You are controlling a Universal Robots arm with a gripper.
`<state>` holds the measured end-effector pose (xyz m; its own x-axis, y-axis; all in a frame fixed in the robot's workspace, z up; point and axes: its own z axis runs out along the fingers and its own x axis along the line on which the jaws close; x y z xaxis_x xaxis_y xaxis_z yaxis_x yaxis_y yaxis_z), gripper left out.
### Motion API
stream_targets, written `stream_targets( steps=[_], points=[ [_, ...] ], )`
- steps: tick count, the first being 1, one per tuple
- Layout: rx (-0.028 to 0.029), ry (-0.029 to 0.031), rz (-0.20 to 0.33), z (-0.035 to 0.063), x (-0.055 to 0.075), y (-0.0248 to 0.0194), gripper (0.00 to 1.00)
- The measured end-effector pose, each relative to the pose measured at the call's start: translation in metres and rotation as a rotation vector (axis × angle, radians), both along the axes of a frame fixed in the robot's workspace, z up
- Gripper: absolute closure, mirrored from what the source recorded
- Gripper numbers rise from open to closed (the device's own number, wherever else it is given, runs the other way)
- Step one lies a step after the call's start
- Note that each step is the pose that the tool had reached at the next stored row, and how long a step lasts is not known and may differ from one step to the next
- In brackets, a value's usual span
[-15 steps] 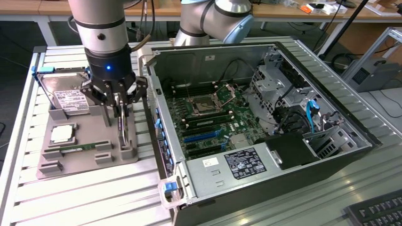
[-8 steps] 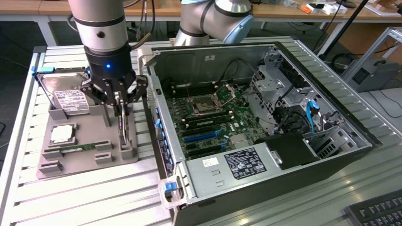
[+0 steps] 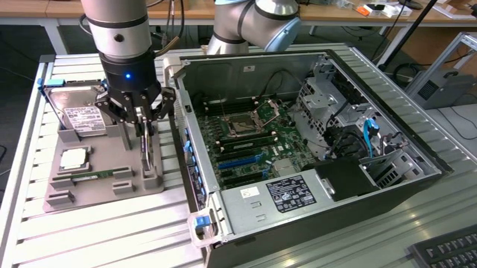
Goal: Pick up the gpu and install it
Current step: 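Pick up the gpu and move the gpu toward the slot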
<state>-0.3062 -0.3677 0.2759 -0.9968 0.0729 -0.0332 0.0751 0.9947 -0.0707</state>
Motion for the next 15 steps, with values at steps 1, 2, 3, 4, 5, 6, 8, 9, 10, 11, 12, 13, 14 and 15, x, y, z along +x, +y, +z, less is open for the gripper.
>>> stream_targets(
  steps=[1,2,3,4,5,6,8,9,10,11,12,13,14,15],
  points=[
    [0.0,0.0001,0.0,0.0005,0.0,0.0,0.73],
    [0.0,0.0001,0.0,0.001,0.0,0.0,0.73],
    [0.0,0.0,0.0,0.0014,0.0,0.0,0.73],
    [0.0,0.0001,0.0,0.0018,0.0,0.0,0.73],
    [0.0,0.0,0.0,0.0026,0.0,0.0,0.73],
    [0.0,0.0001,0.0,0.0032,0.0,0.0,0.73],
    [-0.0001,0.0001,0.0,0.0042,0.0,0.0,0.73],
    [-0.0001,0.0001,0.0,0.0047,0.0,0.0,0.73],
    [-0.0001,0.0001,0.0,0.0052,0.0,0.0,0.73],
    [0.0,0.0,0.0,0.0059,0.0,0.0,0.73],
    [-0.0001,0.0001,0.0,0.0067,0.0,0.0,0.73],
    [0.0,0.0,0.0,0.0072,0.0,0.0,0.73],
    [0.0,0.0,0.0,0.0076,0.0,0.0,0.73],
    [0.0,0.0001,0.0,0.008,0.0,0.0,0.73]
  ],
)
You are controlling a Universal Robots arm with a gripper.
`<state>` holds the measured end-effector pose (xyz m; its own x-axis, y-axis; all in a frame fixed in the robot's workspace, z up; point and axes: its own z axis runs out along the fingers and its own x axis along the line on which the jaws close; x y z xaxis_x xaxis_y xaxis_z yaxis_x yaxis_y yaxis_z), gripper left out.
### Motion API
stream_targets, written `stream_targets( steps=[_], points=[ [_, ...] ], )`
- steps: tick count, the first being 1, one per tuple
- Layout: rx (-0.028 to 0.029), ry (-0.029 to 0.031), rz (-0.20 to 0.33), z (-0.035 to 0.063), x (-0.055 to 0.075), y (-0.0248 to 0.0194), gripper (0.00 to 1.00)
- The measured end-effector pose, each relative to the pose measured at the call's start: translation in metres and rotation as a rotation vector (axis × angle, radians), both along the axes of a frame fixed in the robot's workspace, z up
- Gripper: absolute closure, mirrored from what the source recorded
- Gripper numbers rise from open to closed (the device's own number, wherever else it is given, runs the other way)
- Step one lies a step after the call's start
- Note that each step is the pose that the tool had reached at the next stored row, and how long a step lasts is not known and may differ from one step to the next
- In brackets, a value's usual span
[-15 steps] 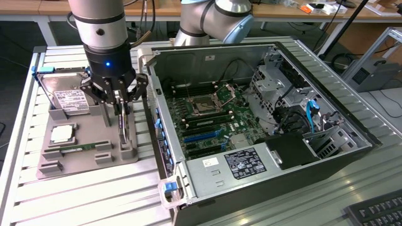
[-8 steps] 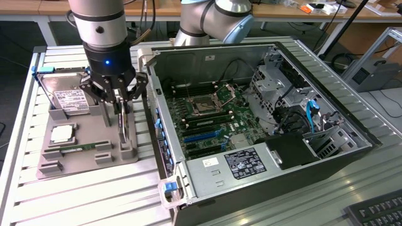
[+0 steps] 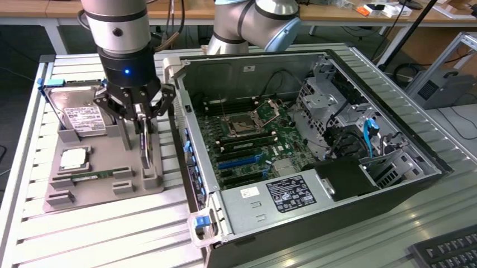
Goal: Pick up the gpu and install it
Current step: 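Pick up the gpu and move the gpu toward the slot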
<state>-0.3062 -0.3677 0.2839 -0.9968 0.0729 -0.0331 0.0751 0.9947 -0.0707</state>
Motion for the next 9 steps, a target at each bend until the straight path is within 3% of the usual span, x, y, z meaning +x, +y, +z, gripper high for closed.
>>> stream_targets(
  steps=[9],
  points=[
    [-0.0001,0.0001,0.0,0.0045,0.0,0.0,0.73]
  ],
)
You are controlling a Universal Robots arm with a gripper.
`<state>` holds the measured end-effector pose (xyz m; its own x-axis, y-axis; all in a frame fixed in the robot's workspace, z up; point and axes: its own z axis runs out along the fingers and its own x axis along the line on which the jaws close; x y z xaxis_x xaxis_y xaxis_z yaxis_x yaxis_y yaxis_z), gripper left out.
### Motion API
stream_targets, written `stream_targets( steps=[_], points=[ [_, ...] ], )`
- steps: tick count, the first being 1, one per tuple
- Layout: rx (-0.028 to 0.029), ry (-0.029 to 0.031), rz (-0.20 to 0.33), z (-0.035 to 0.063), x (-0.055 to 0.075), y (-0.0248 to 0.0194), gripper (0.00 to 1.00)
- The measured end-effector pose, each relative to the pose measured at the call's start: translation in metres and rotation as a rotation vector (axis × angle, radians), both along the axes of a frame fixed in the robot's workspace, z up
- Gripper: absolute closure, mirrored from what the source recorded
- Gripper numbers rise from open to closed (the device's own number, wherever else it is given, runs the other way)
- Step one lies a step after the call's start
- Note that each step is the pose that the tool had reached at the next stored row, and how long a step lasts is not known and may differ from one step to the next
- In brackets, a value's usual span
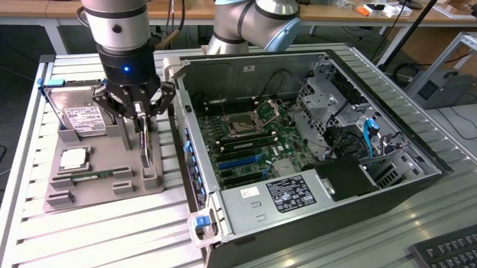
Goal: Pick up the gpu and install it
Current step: 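Pick up the gpu and move the gpu toward the slot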
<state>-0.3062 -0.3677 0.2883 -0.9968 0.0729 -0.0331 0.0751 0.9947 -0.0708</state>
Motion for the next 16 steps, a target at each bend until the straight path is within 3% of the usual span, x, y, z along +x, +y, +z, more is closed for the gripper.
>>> stream_targets(
  steps=[16],
  points=[
    [0.0001,-0.0001,0.0,0.0093,0.0,0.0,0.73]
  ],
)
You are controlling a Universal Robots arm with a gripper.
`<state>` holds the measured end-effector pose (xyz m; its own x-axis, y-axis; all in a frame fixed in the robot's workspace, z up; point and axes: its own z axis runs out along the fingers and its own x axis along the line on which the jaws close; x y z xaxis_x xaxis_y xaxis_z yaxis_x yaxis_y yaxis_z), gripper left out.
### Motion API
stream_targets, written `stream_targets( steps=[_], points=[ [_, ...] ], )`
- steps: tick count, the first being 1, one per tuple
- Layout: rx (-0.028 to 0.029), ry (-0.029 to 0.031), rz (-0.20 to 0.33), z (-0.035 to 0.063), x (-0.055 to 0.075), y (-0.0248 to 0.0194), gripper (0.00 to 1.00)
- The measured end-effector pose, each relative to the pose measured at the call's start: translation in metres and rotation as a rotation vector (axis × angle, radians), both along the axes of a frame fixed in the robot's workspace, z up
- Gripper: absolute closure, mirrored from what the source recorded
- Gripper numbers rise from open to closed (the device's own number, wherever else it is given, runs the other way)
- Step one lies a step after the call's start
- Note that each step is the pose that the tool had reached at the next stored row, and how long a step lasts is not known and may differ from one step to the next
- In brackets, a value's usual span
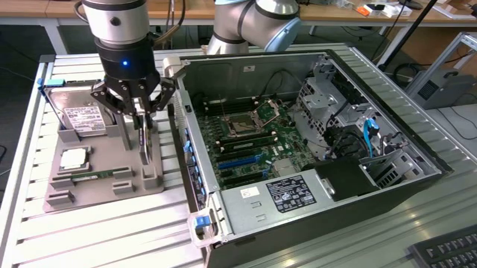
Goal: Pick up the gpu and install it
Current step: 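Pick up the gpu and move the gpu toward the slot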
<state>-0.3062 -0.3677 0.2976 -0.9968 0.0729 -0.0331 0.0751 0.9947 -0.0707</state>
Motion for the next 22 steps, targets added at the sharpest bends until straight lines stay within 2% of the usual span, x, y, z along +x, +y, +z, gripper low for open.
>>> stream_targets(
  steps=[22],
  points=[
    [-0.0001,0.0001,0.0,0.0128,0.0,0.0,0.73]
  ],
)
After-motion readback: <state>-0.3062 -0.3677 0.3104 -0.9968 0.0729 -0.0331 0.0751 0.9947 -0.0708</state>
